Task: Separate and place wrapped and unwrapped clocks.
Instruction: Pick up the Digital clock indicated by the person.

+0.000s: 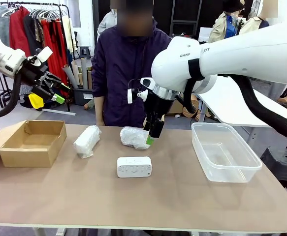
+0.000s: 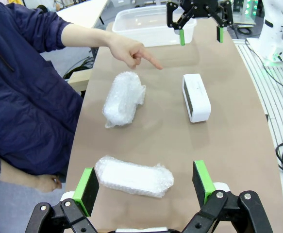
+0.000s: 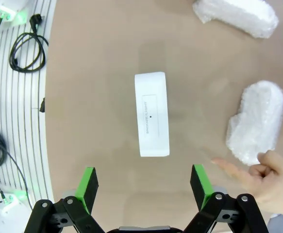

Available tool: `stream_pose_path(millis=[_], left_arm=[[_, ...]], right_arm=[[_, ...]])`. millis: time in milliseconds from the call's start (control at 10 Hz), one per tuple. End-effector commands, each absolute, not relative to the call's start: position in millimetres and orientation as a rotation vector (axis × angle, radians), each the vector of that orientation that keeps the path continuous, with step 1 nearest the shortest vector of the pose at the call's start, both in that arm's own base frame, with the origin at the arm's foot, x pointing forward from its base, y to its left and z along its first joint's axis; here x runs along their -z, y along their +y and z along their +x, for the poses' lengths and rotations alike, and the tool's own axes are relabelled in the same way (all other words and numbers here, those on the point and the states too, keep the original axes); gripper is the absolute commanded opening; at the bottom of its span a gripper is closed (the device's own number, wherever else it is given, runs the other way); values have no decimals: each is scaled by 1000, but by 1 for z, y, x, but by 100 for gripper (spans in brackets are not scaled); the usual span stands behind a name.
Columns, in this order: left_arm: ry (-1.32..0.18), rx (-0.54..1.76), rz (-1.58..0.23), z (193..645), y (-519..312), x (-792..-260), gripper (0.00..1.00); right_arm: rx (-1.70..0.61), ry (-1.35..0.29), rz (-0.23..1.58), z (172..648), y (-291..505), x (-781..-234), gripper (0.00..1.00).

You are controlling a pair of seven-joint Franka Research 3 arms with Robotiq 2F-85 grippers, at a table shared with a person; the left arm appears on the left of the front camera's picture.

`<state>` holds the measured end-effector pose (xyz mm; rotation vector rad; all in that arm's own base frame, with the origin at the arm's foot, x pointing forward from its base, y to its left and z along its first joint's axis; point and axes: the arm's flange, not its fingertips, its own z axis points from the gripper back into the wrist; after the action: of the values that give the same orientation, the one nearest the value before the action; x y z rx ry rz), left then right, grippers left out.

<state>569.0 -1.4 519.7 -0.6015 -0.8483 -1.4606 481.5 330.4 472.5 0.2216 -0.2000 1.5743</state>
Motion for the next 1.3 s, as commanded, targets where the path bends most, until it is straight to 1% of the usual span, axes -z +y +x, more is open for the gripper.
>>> stream_pose_path(millis=[0,400,800,1200], left_arm=[[-850,1460,-599,569,-1,-520,100],[-850,1460,-599,569,-1,-520,100],[-850,1460,-599,569,-1,-520,100],[-850,1460,-599,569,-1,-520,100]], right_arm=[[-1575,-206,217,479,330,-477,100],[-1575,-204,220,481,330,-475,100],[-1593,-164,140,474,368,-459,100],[-1615,-141,104,468,393,-444,100]])
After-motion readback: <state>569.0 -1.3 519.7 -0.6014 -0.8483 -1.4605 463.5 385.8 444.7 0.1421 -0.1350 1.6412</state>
